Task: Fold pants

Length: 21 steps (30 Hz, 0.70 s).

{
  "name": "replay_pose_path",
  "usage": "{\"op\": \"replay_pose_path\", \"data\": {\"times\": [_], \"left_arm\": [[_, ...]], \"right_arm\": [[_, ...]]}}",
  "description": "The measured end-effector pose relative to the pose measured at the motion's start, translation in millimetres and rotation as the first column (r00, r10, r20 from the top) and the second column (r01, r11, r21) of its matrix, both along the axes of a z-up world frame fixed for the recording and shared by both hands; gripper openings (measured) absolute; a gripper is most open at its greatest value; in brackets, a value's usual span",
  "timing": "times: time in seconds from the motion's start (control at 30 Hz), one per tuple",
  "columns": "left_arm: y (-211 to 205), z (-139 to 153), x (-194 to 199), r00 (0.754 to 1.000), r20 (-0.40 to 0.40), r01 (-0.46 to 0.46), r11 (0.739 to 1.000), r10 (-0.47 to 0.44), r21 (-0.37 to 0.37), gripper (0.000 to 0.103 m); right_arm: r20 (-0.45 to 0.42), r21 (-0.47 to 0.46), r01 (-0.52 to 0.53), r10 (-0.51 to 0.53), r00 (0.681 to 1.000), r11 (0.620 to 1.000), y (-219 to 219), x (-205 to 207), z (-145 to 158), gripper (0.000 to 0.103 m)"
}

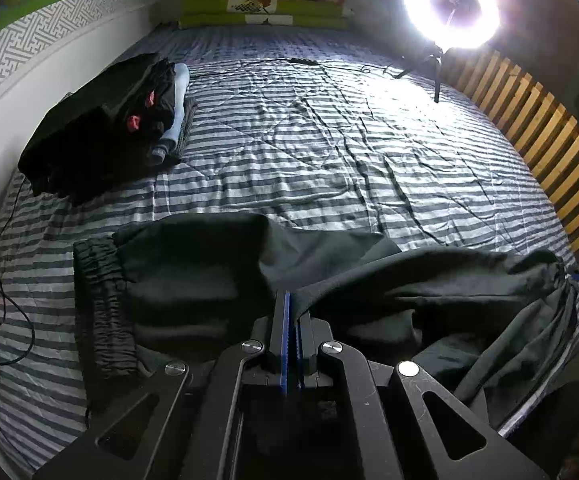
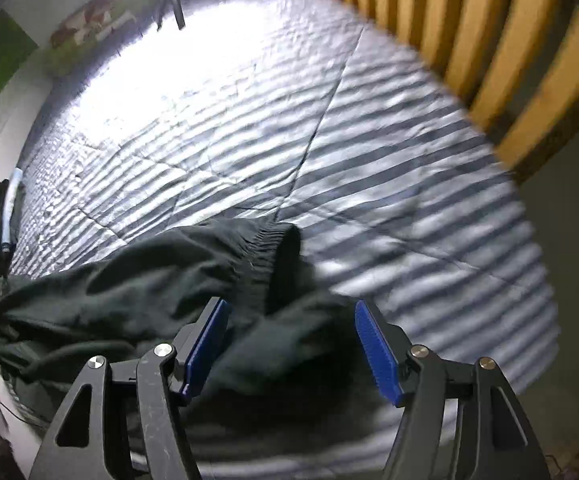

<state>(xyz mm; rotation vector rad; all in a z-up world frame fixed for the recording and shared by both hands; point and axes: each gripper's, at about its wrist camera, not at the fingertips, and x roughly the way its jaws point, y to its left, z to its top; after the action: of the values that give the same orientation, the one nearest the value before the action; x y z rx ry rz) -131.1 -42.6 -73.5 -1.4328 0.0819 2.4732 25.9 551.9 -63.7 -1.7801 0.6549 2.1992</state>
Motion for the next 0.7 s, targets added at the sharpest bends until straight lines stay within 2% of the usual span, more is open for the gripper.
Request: {"op": "replay_pose_path", "data": {"times": [0.07,0.13,0.2,0.23,0.33,0.37,0.43,0.5,0.57,0.63,0.67,0.7], "left_arm": [[-1.4,-0.2,-0.3,1.000,0.003,-0.011,1.000,0.011,0.001,0.001],[-3.2,-0.8,-1.5,1.000,0.004,-0.021,1.000,0.021,-0.003,0.001],[-5.6,-0.3,-3.1,0.999,0.001,-0.032,0.999,0.032,-0.003,0.001],[-6.7,1.6,-4.1,0.999,-0.005,-0.038,0.999,0.038,-0.002,0.001],[-10.9,18.1,-7.0,0.998,-0.037,-0.052,0.998,0.053,0.026,0.001],[-11.3,26.0,-7.5,0.997,-0.050,-0.055,0.997,0.057,0.045,0.001],[-3.3,41.1,-5.4,0.995,-0.085,-0.039,0.998,0.044,0.054,0.001],[16.8,52.7,0.9,0.994,-0.109,0.017,0.997,-0.008,0.077,0.001],[48.3,55.5,11.5,0.990,-0.108,0.101,0.988,-0.088,0.113,0.001],[79.5,47.8,21.4,0.976,-0.092,0.209,0.964,-0.196,0.166,0.003],[106.1,34.0,26.3,0.957,-0.027,0.287,0.937,-0.287,0.200,0.005],[120.4,23.9,28.6,0.943,0.023,0.319,0.925,-0.331,0.207,0.015]], "right_arm": [[0.056,0.000,-0.005,0.005,0.998,1.000,-4.1,-22.2,-25.8,0.063],[0.052,0.048,-0.004,0.001,0.999,0.999,-13.0,-40.6,-36.6,0.065],[0.023,0.056,-0.054,0.053,0.998,0.997,-29.8,-56.4,-31.0,0.028],[0.025,0.056,-0.078,0.077,0.997,0.995,-37.8,-62.8,-26.8,0.022],[-0.071,0.190,-0.147,0.163,0.984,0.971,-61.9,-85.4,21.7,0.018],[-0.122,0.221,-0.144,0.174,0.977,0.965,-63.5,-91.8,45.0,0.007],[-0.223,0.278,-0.096,0.161,0.961,0.956,-53.7,-104.4,96.2,0.007],[-0.293,0.377,-0.017,0.137,0.946,0.926,-34.7,-110.7,142.2,0.007],[-0.320,0.418,0.050,0.096,0.943,0.907,-10.1,-114.6,165.9,0.007],[-0.297,0.517,0.093,0.077,0.952,0.851,8.9,-120.3,171.4,0.007],[-0.261,0.580,0.101,0.067,0.963,0.808,15.9,-125.0,164.7,0.008],[-0.200,0.607,0.093,0.039,0.979,0.789,26.0,-131.1,149.7,0.008]]}}
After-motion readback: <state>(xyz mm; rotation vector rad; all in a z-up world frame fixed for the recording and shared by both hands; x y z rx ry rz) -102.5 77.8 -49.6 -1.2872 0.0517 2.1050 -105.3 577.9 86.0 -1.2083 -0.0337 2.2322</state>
